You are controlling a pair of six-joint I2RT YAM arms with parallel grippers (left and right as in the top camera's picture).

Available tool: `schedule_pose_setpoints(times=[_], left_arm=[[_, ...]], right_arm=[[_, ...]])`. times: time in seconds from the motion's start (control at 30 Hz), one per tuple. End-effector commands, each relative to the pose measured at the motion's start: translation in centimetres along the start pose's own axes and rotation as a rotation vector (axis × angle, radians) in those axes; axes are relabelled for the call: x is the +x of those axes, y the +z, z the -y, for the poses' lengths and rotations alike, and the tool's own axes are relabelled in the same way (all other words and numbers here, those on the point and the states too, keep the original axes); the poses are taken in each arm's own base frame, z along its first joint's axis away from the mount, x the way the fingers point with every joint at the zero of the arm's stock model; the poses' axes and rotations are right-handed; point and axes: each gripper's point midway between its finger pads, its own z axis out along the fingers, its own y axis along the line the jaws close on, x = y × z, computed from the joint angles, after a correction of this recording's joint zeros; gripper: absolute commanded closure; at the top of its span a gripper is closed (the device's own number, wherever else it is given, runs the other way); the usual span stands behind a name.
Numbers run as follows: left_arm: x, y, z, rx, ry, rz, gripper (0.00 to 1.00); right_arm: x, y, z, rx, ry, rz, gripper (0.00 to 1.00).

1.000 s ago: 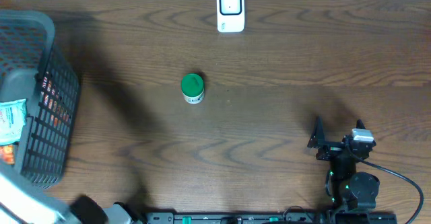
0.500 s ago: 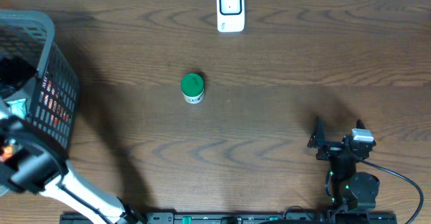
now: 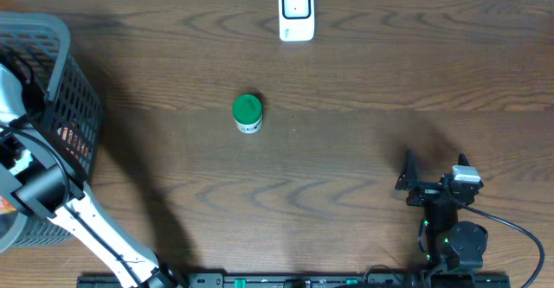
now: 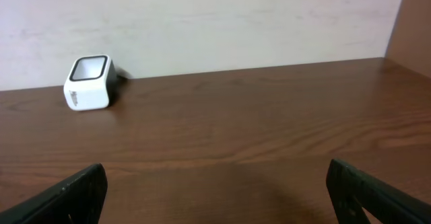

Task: Scan the item barcode
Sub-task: 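Reach the left gripper into the basket and grasp the red candy bar, then carry the red candy bar with the left gripper beside the jar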

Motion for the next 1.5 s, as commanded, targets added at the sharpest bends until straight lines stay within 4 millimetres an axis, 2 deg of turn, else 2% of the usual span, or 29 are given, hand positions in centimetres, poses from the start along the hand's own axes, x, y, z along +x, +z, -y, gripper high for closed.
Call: schedule_pose_setpoints(times=[0.0,0.1,0.17,0.27,0.4,0.47,0.5,0.53,0.6,0.63,0.67,0.73,0.8,0.83,0.93,1.03,1.17,1.2,1.33,1.47], left_arm=[[1.2,2.2,0.0,0.005,0.006,-0.086,0.61],[1.7,1.1,-0.3,-0.007,0.002,-0.092,0.87],[2.0,-0.5,-0.7,-0.020,-0.002,-0.082,0.90],[2.2,-4.3,-1.2,-0.032,-0.037,-0.030,0.92],[2.5,-12.2,-1.6,0.004,-0.175,0.153,0.93],[2.9,-17.1,-1.8,0.040,-0.229,0.290,0.93],[3.3,-19.9,-2.0,0.062,-0.251,0.373,0.93],[4.2,-23.9,-2.2,0.098,-0.297,0.491,0.93],[6.2,-29.0,-2.3,0.164,-0.365,0.635,0.93],[7.6,-31.6,-1.8,0.224,-0.376,0.701,0.93],[9.6,-34.8,0.1,0.342,-0.328,0.770,0.92],[12.9,-38.4,3.7,0.525,-0.202,0.823,0.93],[16.8,-40.9,7.6,0.689,-0.048,0.818,0.92],[18.6,-41.5,9.3,0.747,0.022,0.799,0.92],[24.6,-41.3,14.7,0.871,0.246,0.671,0.93],[30.3,-38.8,19.7,0.902,0.517,0.515,0.93],[36.9,-33.3,25.6,0.879,0.827,0.321,0.93],[38.5,-31.2,27.2,0.857,0.888,0.272,0.93],[41.7,-24.1,31.2,0.743,1.009,0.183,0.93],[42.0,-15.3,33.3,0.482,1.049,0.220,0.93]], right_arm=[[0.1,0.0,-0.2,-0.007,-0.013,-0.001,0.01],[0.1,0.0,-0.2,-0.007,-0.013,-0.001,0.01],[0.1,0.0,-0.2,-0.007,-0.013,-0.001,0.01],[0.1,0.0,-0.2,-0.007,-0.013,-0.001,0.01],[0.1,0.0,-0.2,-0.007,-0.013,-0.001,0.01],[0.1,0.0,-0.2,-0.007,-0.013,-0.001,0.01],[0.1,0.0,-0.2,-0.007,-0.013,-0.001,0.01],[0.1,0.0,-0.2,-0.007,-0.013,-0.001,0.01],[0.1,0.0,-0.2,-0.007,-0.013,-0.001,0.01],[0.1,0.0,-0.2,-0.007,-0.013,-0.001,0.01],[0.1,0.0,-0.2,-0.007,-0.013,-0.001,0.01],[0.1,0.0,-0.2,-0.007,-0.013,-0.001,0.01],[0.1,0.0,-0.2,-0.007,-0.013,-0.001,0.01],[0.1,0.0,-0.2,-0.007,-0.013,-0.001,0.01],[0.1,0.0,-0.2,-0.007,-0.013,-0.001,0.01],[0.1,0.0,-0.2,-0.007,-0.013,-0.001,0.01],[0.1,0.0,-0.2,-0.007,-0.013,-0.001,0.01],[0.1,0.0,-0.2,-0.007,-0.013,-0.001,0.01],[0.1,0.0,-0.2,-0.007,-0.013,-0.001,0.01],[0.1,0.0,-0.2,-0.007,-0.013,-0.001,0.01]])
